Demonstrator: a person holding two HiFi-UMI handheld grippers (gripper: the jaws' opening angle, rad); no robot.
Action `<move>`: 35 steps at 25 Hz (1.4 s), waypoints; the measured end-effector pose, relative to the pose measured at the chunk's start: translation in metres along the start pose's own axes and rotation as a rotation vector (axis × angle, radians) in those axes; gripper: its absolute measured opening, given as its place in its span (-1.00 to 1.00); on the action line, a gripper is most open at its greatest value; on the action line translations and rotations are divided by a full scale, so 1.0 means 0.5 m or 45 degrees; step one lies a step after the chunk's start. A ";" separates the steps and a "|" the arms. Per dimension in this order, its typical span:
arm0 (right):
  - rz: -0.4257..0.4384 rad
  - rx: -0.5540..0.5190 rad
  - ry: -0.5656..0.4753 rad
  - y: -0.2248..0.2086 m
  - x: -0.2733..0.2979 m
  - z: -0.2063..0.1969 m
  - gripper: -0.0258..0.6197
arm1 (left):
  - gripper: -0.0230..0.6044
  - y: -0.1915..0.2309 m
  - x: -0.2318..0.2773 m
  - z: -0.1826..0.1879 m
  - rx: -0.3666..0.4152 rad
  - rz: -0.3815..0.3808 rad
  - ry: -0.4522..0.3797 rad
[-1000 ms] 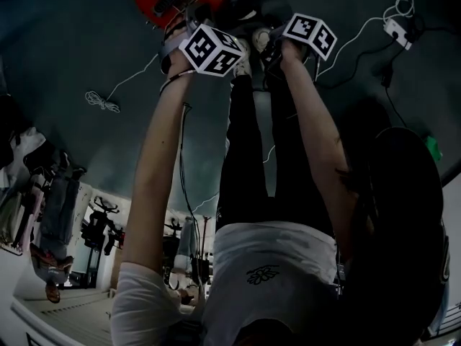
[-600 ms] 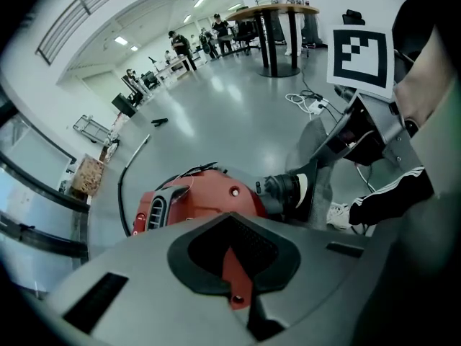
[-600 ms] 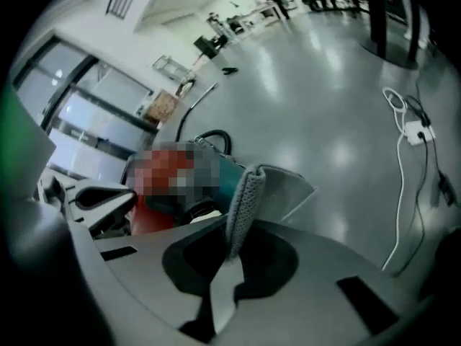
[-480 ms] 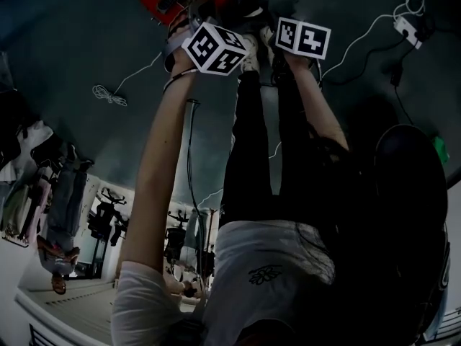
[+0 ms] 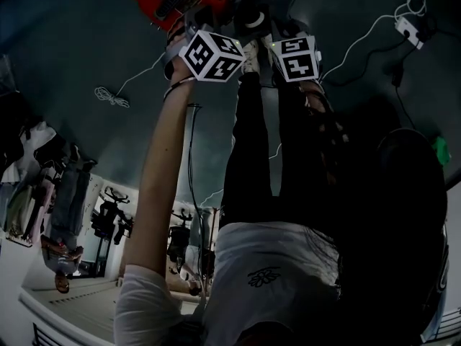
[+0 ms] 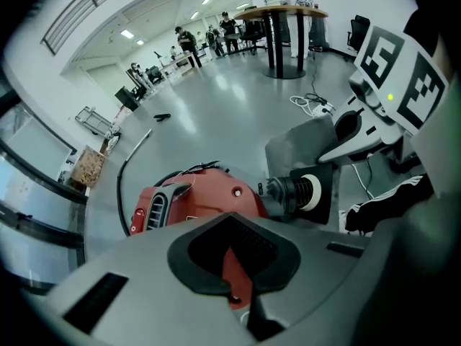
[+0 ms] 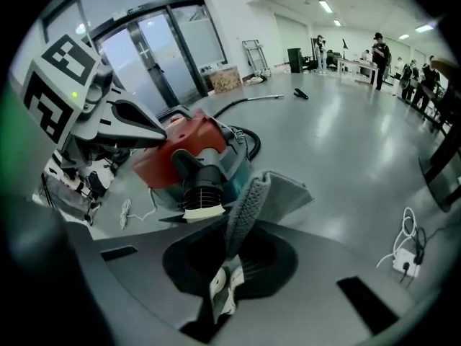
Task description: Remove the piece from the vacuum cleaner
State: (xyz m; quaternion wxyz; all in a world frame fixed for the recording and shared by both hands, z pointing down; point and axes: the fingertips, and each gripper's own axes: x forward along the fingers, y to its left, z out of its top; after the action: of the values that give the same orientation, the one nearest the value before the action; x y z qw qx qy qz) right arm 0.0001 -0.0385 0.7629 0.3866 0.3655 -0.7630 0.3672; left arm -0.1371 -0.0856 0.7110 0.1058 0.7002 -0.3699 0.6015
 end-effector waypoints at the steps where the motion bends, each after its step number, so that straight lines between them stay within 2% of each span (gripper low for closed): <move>1: 0.002 0.002 -0.005 -0.002 0.000 -0.004 -0.84 | -0.92 0.001 0.000 0.001 -0.005 0.001 0.000; 5: 0.008 0.012 -0.012 -0.010 0.002 -0.010 -0.84 | -0.92 0.001 0.002 0.004 -0.002 -0.009 -0.020; 9: 0.038 -0.051 -0.055 -0.004 -0.002 -0.009 -0.84 | -0.92 0.002 0.000 0.003 -0.019 -0.013 -0.020; 13: 0.197 -0.042 -0.088 -0.013 0.009 -0.020 -0.84 | -0.92 -0.001 0.001 0.005 0.062 -0.014 -0.017; 15: 0.226 -0.066 -0.083 -0.014 0.011 -0.018 -0.84 | -0.92 0.002 0.001 0.005 0.056 -0.010 -0.018; 21: 0.122 -0.270 -0.151 0.000 -0.008 -0.010 -0.84 | -0.92 0.004 0.006 0.004 -0.020 -0.004 -0.008; 31: 0.162 -0.340 -0.153 -0.003 -0.003 -0.024 -0.84 | -0.92 0.007 0.007 0.002 -0.025 -0.015 0.006; 35: 0.184 -0.446 -0.157 -0.006 0.003 -0.025 -0.84 | -0.92 0.006 0.010 0.003 -0.021 -0.023 0.010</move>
State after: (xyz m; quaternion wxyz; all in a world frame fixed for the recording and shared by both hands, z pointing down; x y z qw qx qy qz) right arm 0.0058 -0.0299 0.7704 0.3694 0.2588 -0.8617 0.2325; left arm -0.1379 -0.0907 0.7141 0.1184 0.7003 -0.3679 0.6002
